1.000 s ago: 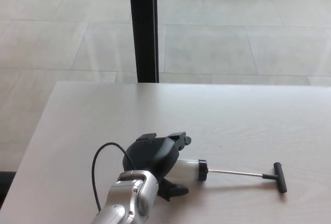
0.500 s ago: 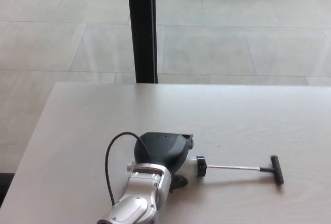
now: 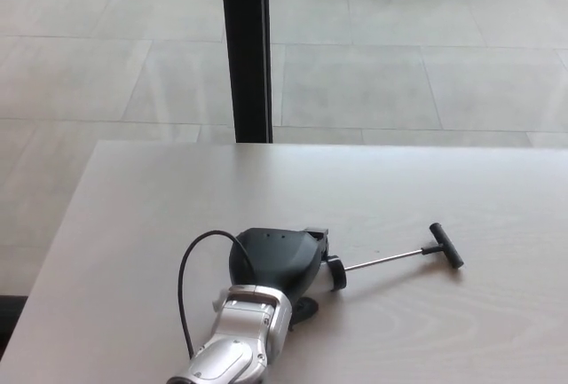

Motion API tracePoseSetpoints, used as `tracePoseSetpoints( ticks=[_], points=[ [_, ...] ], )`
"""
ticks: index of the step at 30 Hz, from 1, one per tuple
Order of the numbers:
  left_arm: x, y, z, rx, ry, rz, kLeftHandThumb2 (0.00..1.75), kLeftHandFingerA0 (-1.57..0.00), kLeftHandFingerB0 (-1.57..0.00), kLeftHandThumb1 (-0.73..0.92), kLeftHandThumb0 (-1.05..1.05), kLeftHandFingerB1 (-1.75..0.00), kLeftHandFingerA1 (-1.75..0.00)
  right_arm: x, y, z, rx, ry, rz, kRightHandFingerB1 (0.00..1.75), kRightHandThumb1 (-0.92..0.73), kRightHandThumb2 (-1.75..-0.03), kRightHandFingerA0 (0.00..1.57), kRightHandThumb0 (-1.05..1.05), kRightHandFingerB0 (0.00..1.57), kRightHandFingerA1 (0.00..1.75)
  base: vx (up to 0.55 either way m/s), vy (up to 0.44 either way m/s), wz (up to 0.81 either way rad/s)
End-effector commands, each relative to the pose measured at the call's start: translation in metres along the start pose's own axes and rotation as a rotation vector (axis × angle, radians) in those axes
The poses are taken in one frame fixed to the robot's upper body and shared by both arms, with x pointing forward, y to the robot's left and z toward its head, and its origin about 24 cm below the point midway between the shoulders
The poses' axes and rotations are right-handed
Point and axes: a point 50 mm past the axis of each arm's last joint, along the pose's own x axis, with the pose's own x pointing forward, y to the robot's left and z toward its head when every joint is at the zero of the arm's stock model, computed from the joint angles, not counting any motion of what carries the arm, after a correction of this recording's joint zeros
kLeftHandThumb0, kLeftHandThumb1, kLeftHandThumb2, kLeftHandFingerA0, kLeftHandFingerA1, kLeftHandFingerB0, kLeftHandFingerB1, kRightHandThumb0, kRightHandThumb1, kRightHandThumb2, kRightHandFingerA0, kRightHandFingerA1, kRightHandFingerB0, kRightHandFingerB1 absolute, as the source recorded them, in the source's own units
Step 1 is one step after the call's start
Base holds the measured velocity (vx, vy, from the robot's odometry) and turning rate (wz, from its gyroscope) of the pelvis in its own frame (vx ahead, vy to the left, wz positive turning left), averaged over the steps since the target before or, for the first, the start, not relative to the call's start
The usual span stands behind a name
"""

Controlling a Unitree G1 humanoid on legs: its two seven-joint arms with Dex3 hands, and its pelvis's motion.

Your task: The robot uses its left hand to lift the air pump kept on the middle of the desk and use the right hand to compress the handle

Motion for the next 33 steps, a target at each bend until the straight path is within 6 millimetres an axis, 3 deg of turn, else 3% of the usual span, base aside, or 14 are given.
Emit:
tracePoseSetpoints(
  ticks=[1,3,4,5,9,10,17,21,22,26,27,30,31,33],
  points=[
    [-0.004,-0.016,-0.016,-0.002,0.062,-0.074,0.87,-1.00,-0.69,0.76,-0.16,-1.29,-1.74,0.002,-0.009,0.009,-0.004,-0.052,-0.048,0.41,-0.72,-0.68,0.58,-0.08,0.52,0.55,0.00,0.000,0.00],
    [-0.006,-0.016,-0.019,-0.031,0.072,-0.054,0.97,-0.82,-0.71,0.69,-0.15,-1.46,-1.75,0.001,-0.008,0.009,-0.011,-0.061,-0.051,0.39,-0.75,-0.67,0.59,-0.08,0.53,0.55,0.00,0.000,0.00],
    [-0.007,-0.016,-0.020,-0.033,0.062,-0.035,1.11,-1.15,-0.91,0.60,-0.24,-1.22,-1.41,0.001,-0.008,0.010,-0.011,-0.066,-0.051,0.38,-0.77,-0.63,0.60,-0.17,0.54,0.59,0.00,0.000,0.00],
    [-0.008,-0.017,-0.022,-0.046,0.053,-0.012,1.06,-0.86,-0.71,0.64,-0.14,-1.53,-1.75,0.000,-0.008,0.010,-0.008,-0.074,-0.051,0.37,-0.77,-0.63,0.60,-0.18,0.50,0.60,0.00,0.000,0.00],
    [-0.012,-0.019,-0.024,-0.091,0.021,0.022,1.08,-0.86,-0.70,0.67,-0.13,-1.50,-1.75,0.002,-0.015,0.016,-0.003,-0.087,-0.067,0.36,-0.73,-0.62,0.60,-0.20,0.43,0.63,0.00,0.000,0.00],
    [-0.014,-0.014,-0.024,-0.100,-0.016,0.047,1.02,-0.85,-0.69,0.69,-0.12,-1.42,-1.75,0.004,-0.018,0.020,0.010,-0.095,-0.078,0.35,-0.71,-0.61,0.53,-0.23,0.39,0.95,0.00,0.000,0.00],
    [-0.019,0.014,-0.018,-0.071,-0.168,0.164,0.90,-0.82,-0.63,0.71,-0.14,-1.28,-1.75,0.012,-0.030,0.059,0.086,-0.191,-0.126,0.31,-0.76,-0.62,0.41,-0.44,0.29,0.50,0.00,0.000,0.00],
    [-0.026,0.039,-0.015,-0.044,-0.293,0.293,0.96,-0.82,-0.62,0.65,-0.10,-1.58,-1.75,0.020,-0.033,0.109,0.130,-0.294,-0.130,0.28,-0.82,-0.64,0.17,-0.64,0.22,0.31,0.00,0.000,0.00],
    [-0.029,0.052,-0.013,-0.032,-0.342,0.321,1.12,-1.10,-0.86,0.56,-0.18,-1.20,-1.38,0.021,-0.024,0.154,0.070,-0.402,-0.090,0.23,-0.80,-0.84,0.03,-0.78,0.09,0.20,0.00,0.000,0.00],
    [-0.034,0.064,-0.009,-0.004,-0.415,0.358,1.14,-0.79,-0.71,0.53,-0.04,-1.47,-1.71,0.017,-0.008,0.191,0.079,-0.489,-0.046,0.31,-0.73,-1.14,0.01,-0.73,0.03,0.35,0.00,0.000,0.00],
    [-0.034,0.065,-0.007,-0.036,-0.426,0.358,1.12,-0.79,-0.72,0.55,-0.10,-1.47,-1.72,0.015,-0.001,0.202,0.092,-0.511,-0.027,0.24,-0.92,-0.73,0.09,-0.81,0.11,0.28,0.00,0.000,0.00],
    [-0.040,0.078,0.002,-0.013,-0.480,0.370,0.94,-0.76,-0.68,0.64,-0.15,-1.51,-1.73,-0.002,0.046,0.258,0.090,-0.663,0.150,0.38,-0.92,-0.75,0.03,-0.88,0.17,0.49,0.00,0.000,0.00],
    [-0.039,0.078,0.003,-0.013,-0.483,0.377,0.96,-0.80,-0.71,0.60,-0.13,-1.48,-1.74,-0.007,0.057,0.265,0.084,-0.691,0.192,0.46,-0.76,-1.14,0.04,-0.88,0.11,0.45,0.00,0.000,0.00],
    [-0.038,0.078,0.002,-0.015,-0.488,0.387,0.96,-0.80,-0.71,0.60,-0.13,-1.48,-1.74,-0.015,0.074,0.275,0.074,-0.732,0.257,0.46,-0.76,-1.14,0.04,-0.88,0.11,0.45,0.00,0.000,0.00]
  ],
)
